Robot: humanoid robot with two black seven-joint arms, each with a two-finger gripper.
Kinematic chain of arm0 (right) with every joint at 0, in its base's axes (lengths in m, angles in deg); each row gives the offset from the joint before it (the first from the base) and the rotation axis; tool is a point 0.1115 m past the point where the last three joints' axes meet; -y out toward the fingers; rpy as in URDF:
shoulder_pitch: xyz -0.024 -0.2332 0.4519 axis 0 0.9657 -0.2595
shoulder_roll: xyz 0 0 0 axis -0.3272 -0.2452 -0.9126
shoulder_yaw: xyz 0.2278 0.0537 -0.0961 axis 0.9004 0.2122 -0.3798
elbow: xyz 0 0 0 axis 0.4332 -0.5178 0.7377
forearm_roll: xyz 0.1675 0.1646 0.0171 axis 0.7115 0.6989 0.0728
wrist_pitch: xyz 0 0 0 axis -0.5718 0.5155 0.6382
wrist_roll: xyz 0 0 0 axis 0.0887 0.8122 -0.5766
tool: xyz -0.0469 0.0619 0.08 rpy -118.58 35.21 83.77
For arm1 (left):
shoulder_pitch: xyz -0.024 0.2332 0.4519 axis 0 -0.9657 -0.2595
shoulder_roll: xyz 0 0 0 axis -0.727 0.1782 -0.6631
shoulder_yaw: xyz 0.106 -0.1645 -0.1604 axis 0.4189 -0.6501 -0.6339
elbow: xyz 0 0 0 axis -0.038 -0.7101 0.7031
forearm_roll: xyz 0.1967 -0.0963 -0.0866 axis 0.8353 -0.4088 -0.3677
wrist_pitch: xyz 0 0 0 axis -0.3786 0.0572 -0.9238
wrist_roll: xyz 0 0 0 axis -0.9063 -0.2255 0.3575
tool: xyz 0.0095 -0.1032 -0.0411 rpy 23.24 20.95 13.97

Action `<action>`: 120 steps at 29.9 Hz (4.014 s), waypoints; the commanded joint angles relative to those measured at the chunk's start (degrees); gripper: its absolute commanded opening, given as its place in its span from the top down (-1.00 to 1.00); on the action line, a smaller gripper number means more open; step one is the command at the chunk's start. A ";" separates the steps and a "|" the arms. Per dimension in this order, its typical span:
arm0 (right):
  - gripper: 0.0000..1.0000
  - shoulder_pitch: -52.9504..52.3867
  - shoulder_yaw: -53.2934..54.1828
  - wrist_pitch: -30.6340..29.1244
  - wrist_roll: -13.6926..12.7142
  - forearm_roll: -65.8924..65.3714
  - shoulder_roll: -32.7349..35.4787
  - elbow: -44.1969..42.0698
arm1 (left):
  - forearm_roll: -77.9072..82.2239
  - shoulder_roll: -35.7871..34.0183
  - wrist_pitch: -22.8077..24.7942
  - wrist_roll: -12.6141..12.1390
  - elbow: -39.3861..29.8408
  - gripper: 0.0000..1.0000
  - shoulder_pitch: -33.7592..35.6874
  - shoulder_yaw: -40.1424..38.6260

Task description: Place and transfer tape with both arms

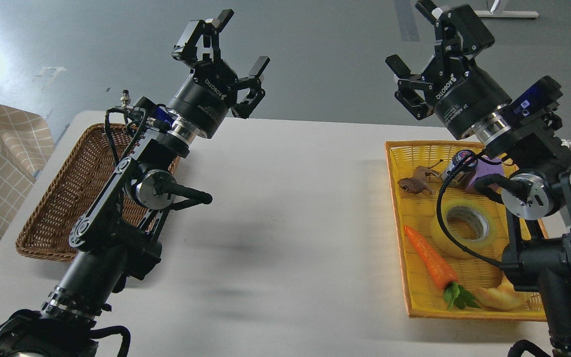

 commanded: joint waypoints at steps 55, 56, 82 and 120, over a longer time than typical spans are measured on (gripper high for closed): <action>-1.00 0.20 -0.54 0.01 -0.01 -0.01 0.00 0.28 | -0.31 0.27 0.05 0.23 -0.04 -0.96 0.37 -0.12; -1.00 0.20 -0.54 0.01 -0.01 -0.01 0.00 0.28 | -0.31 0.18 0.13 0.23 -0.04 -0.96 0.28 -0.12; -1.00 0.29 -0.63 -0.16 -0.10 0.17 0.00 0.28 | -0.22 0.18 0.14 0.23 -0.04 -0.96 0.11 -0.12; -1.00 6.26 2.97 -6.54 7.55 -24.97 34.81 5.55 | -0.22 -0.52 0.49 0.23 -0.04 -0.96 -0.68 -0.21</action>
